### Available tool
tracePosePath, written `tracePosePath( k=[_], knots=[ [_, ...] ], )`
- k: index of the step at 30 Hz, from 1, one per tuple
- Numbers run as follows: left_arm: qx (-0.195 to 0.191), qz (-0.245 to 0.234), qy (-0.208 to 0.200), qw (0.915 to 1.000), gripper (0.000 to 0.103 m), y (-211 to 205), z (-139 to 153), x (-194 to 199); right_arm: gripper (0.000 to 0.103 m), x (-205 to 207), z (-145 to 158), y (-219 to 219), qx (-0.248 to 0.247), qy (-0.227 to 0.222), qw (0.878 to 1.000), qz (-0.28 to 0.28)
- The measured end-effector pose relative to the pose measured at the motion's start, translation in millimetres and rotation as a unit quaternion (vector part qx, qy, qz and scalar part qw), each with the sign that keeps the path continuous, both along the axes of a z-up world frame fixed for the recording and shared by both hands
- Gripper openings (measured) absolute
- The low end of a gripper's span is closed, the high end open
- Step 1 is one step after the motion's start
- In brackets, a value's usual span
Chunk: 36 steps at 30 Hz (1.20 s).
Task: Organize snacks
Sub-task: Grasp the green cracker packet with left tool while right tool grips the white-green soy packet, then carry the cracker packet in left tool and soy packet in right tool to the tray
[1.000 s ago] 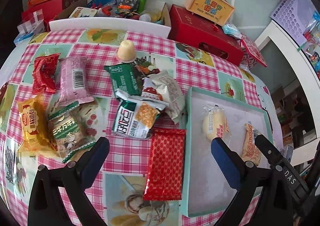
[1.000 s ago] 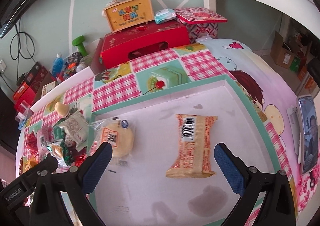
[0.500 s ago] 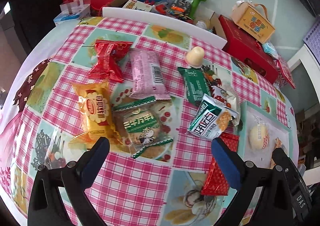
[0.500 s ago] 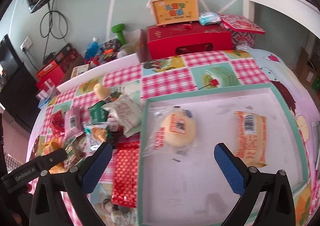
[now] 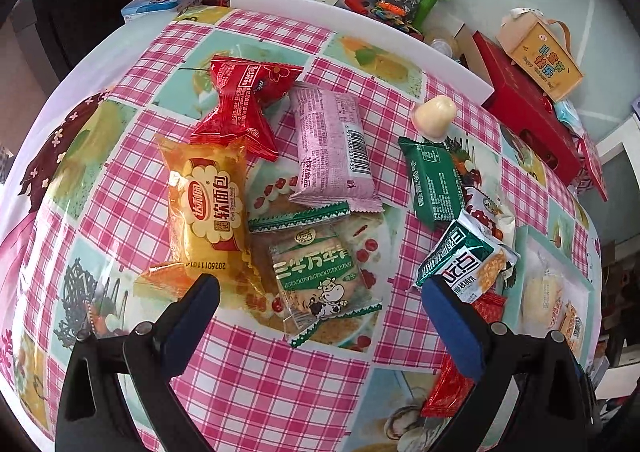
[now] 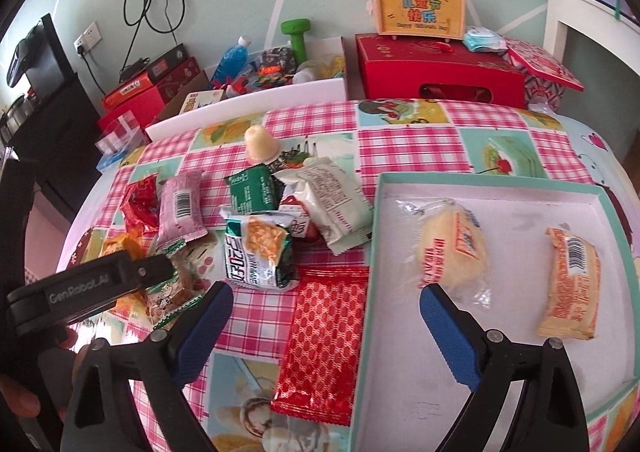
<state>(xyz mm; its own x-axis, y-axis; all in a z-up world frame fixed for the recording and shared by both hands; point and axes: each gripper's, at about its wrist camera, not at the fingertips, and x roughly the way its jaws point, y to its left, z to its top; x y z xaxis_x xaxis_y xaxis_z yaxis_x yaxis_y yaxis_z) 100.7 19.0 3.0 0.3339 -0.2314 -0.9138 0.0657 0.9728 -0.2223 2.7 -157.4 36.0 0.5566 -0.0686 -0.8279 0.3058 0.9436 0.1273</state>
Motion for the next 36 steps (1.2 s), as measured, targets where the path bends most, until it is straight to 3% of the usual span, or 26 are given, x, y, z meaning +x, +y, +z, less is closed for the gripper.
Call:
tracePosePath(
  k=[7,10,26,28,32,36],
  knots=[
    [-0.009,-0.009,0.018,0.9998,0.082,-7.8,-9.4,10.2,0.091,16.8,-9.8,18.2,-0.012,0.003,1.0,0.029],
    [-0.011,-0.011,0.026,0.9995,0.07,-9.5,-14.7,13.4,0.089,25.5,-16.2,21.8,-0.009,0.008,0.999,0.034],
    [0.004,-0.008,0.039,0.9992,0.054,-6.6,-28.3,25.3,0.08,59.5,-45.5,30.2,-0.007,0.029,0.999,0.03],
    [0.0,-0.007,0.041,0.9991,0.054,-3.9,-28.8,26.1,0.077,60.9,-46.7,30.4,-0.003,0.026,0.999,0.03],
    [0.002,-0.008,0.043,0.9991,0.054,-1.5,-28.7,24.8,0.058,61.4,-46.8,34.4,0.003,0.022,0.999,0.041],
    [0.002,-0.011,0.044,0.9989,0.054,-4.4,-29.8,25.0,0.055,59.3,-46.7,33.0,0.006,0.023,0.999,0.041]
  ],
)
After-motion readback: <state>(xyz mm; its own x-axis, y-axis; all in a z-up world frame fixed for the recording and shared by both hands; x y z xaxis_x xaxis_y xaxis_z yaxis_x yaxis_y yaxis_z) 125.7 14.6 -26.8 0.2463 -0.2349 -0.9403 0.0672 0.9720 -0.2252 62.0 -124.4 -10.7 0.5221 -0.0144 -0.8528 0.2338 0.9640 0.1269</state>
